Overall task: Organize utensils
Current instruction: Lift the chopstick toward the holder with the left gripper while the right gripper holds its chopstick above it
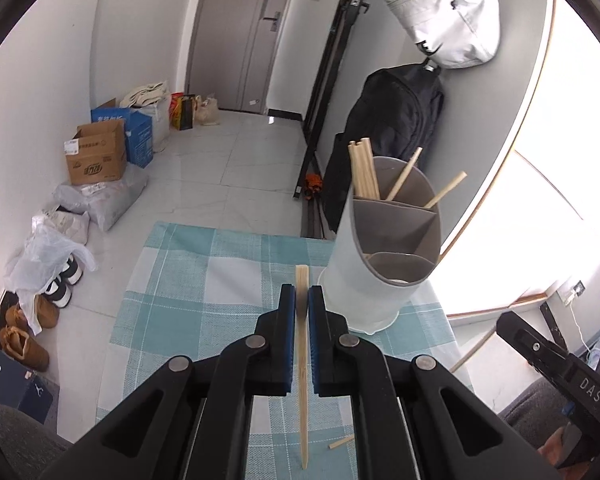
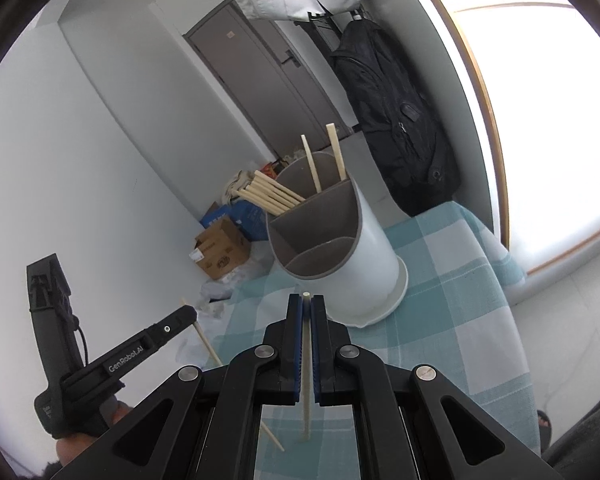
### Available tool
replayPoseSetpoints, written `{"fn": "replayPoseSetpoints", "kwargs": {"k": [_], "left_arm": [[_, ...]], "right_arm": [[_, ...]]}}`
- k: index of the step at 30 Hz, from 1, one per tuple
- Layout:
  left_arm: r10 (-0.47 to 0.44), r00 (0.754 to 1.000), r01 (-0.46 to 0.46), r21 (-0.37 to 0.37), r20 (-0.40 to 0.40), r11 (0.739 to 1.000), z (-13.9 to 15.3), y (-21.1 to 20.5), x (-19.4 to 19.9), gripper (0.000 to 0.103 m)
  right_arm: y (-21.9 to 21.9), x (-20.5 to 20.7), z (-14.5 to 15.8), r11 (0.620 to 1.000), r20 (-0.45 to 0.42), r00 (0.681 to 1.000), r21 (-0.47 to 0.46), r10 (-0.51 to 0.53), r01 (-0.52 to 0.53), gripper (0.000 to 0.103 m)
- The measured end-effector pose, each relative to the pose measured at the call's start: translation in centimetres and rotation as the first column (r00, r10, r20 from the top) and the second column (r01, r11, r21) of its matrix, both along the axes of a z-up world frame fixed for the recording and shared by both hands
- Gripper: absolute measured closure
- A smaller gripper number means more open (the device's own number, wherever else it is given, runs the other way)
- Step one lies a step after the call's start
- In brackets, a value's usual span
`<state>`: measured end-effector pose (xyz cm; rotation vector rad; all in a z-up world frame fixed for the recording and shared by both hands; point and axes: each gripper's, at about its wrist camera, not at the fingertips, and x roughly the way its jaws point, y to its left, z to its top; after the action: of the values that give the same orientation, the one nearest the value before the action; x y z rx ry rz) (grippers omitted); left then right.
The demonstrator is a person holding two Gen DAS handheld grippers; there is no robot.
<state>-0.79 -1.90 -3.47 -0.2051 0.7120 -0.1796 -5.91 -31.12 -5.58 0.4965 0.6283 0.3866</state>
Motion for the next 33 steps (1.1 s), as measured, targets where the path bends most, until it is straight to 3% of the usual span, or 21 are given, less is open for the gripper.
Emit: {"fn": "replayPoseSetpoints", "kwargs": {"k": [15,33], "left_arm": [[-0.098,0.992,0.097,0.014,0.081,0.995,4.2,-1.2,-1.3,0.101],[-0.091,0.986,0.099,-0.053,0.141,0.994,12.8,-2.2,3.6,0.101]], "right_arm": [[0.9,-0.3,3.1,0.997,0.083,0.997,-0.072,0.002,0.004,0.1],[-1.9,5.0,12.9,0.998,0.194,0.981,-0.068,0.002,0.011,0.1]]}}
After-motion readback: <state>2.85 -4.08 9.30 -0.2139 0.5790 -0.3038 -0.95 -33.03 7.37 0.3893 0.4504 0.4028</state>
